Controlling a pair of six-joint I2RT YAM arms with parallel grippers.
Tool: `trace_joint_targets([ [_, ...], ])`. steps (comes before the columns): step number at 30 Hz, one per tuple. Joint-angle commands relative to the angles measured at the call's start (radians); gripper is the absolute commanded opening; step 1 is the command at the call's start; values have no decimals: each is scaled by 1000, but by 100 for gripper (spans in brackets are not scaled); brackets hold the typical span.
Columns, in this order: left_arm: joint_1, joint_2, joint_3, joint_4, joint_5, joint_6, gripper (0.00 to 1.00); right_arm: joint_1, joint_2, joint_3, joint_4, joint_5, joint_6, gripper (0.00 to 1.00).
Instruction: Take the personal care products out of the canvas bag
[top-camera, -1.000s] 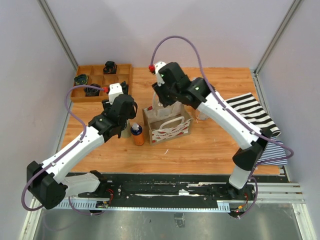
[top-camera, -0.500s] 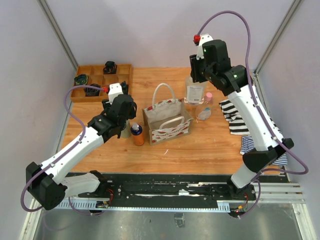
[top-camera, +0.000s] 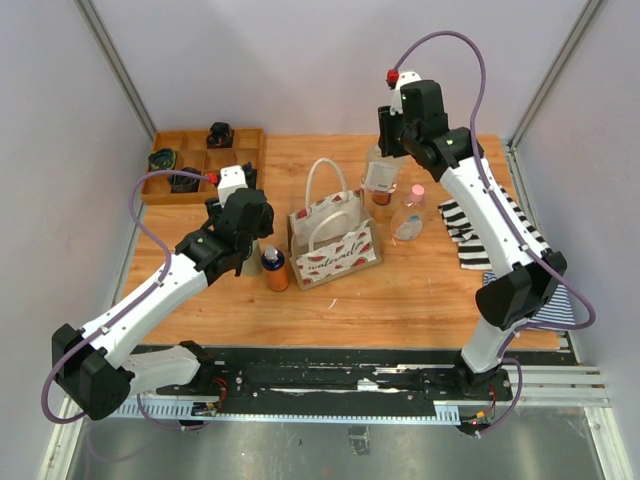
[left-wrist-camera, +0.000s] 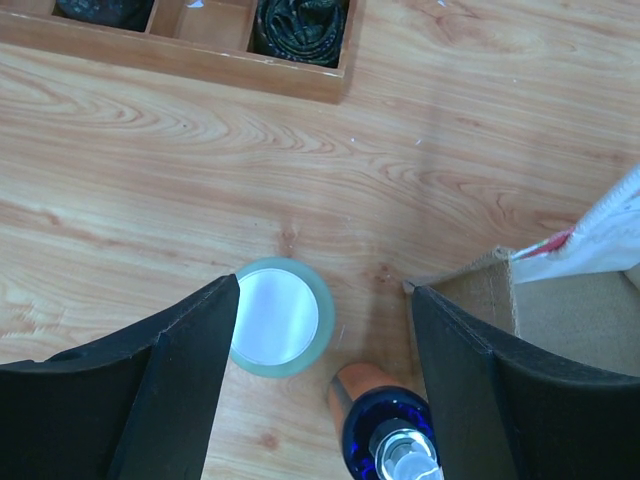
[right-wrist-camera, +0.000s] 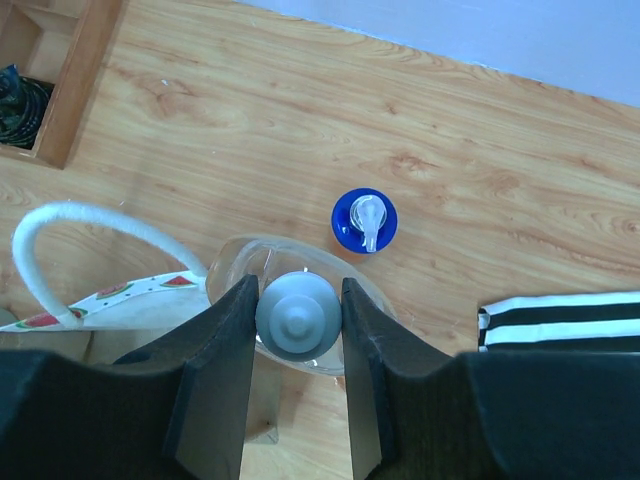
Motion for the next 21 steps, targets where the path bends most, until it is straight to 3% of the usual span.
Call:
trace_joint_targets([
  [1, 4, -6, 0, 39, -7, 12, 75, -11, 17, -9, 104, -15, 10, 18],
  [17, 4, -3, -4, 52, 5, 19, 75, -13, -33, -226, 138, -37, 52, 19],
  [19, 4, -2, -4, 52, 9, 17, 75, -12, -35, -261, 144, -52, 56, 22],
  [21, 4, -2, -4, 52, 13, 17, 75, -13, -33, -291, 146, -64, 62, 30],
])
